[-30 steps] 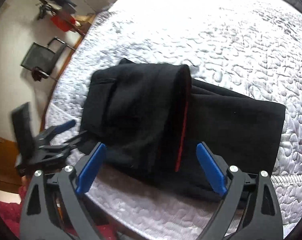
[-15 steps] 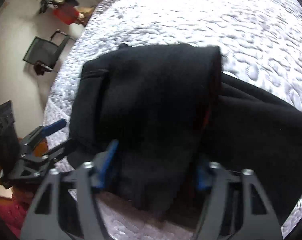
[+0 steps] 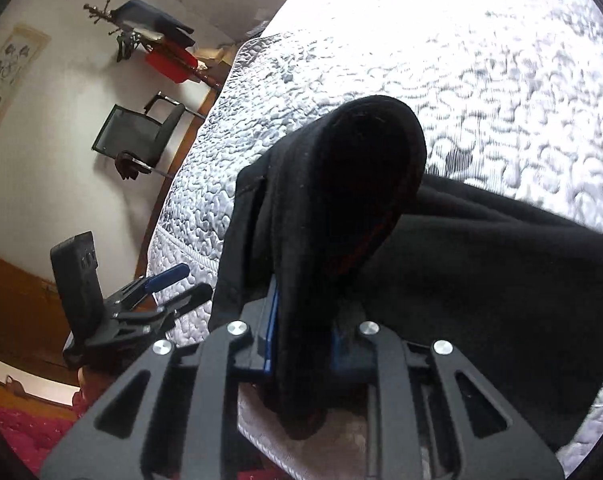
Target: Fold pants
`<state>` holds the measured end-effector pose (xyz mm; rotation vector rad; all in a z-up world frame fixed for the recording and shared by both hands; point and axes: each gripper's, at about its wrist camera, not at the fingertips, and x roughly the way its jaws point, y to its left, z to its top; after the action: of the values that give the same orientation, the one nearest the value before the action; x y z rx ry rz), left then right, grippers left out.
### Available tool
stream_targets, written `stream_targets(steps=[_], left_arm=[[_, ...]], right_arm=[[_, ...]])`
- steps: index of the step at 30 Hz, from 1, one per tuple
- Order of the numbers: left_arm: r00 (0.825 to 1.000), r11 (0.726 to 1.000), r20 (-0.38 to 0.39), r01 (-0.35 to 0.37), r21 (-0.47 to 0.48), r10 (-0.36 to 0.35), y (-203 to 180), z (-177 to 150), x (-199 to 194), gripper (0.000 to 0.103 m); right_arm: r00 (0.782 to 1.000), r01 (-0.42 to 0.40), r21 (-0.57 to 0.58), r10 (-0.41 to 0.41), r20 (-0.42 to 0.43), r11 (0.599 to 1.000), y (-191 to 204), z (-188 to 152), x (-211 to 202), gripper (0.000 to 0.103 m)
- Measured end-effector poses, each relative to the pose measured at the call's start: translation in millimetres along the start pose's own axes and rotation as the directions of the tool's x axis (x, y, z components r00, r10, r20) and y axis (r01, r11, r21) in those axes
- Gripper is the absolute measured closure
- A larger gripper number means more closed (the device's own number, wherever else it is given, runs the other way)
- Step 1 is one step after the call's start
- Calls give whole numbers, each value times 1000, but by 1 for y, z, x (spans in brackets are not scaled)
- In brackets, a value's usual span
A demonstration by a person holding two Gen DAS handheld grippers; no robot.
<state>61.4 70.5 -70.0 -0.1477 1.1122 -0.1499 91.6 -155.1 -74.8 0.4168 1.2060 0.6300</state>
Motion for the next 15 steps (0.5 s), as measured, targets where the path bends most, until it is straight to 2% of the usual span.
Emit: stream_targets(steps=[4, 15], left_arm=[[1000, 1000, 13, 12, -19, -12, 0, 1, -10, 8], [998, 996, -5, 65, 60, -65, -49, 1, -7, 8]], right_arm=[[999, 22, -14, -22, 27, 1000, 4, -1, -22, 84], [984, 121, 45, -125, 127, 992, -31, -7, -102, 85]])
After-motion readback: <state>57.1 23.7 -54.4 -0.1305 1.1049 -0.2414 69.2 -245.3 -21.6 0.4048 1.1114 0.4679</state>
